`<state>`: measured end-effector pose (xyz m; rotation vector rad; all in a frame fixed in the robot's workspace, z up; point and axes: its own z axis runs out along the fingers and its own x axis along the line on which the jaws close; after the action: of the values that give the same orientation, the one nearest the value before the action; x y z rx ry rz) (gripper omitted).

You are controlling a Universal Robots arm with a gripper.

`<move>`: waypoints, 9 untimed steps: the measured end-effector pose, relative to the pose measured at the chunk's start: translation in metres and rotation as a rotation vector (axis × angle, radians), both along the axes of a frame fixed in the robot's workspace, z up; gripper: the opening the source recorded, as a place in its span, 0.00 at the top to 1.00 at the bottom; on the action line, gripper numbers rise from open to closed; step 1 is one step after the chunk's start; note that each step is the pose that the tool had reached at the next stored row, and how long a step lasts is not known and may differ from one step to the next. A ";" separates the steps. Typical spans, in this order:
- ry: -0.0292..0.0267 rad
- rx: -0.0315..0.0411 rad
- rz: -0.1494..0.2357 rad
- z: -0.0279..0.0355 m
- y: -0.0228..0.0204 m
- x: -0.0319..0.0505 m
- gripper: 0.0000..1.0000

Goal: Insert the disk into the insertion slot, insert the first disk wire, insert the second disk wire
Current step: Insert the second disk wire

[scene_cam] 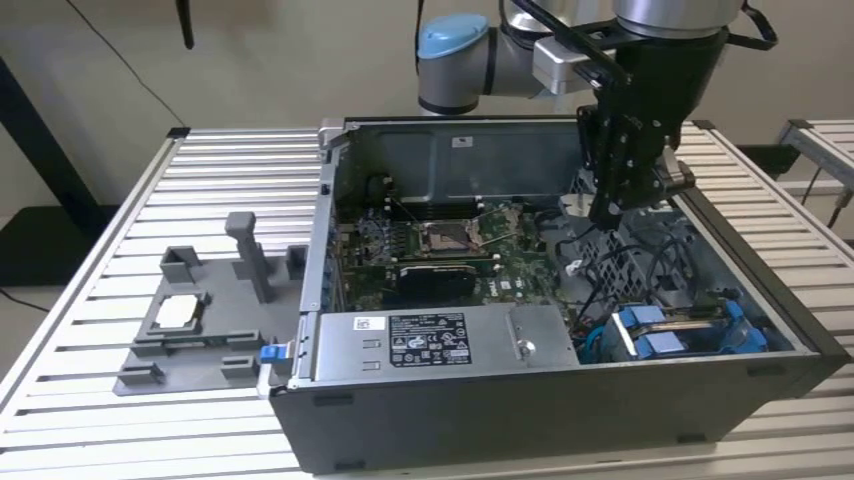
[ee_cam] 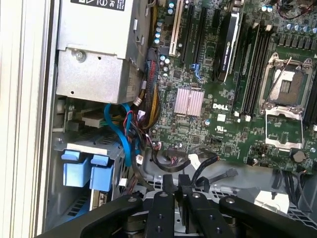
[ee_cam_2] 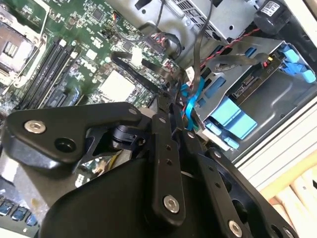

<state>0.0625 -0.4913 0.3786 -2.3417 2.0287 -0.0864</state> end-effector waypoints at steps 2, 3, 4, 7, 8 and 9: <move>0.0000 0.0000 0.000 0.0000 -0.0001 0.0000 0.84; 0.0000 -0.0001 0.000 0.0000 -0.0006 0.0000 0.84; 0.0000 -0.0001 0.000 0.0000 -0.0018 0.0002 0.84; 0.0015 0.0000 0.000 0.0000 -0.0076 0.0019 0.84; 0.0024 0.0000 0.000 0.0000 -0.0098 0.0027 0.84; 0.0034 -0.0001 0.000 0.0000 -0.0123 0.0035 0.84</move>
<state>0.0660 -0.5036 0.3786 -2.3435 2.0302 -0.0826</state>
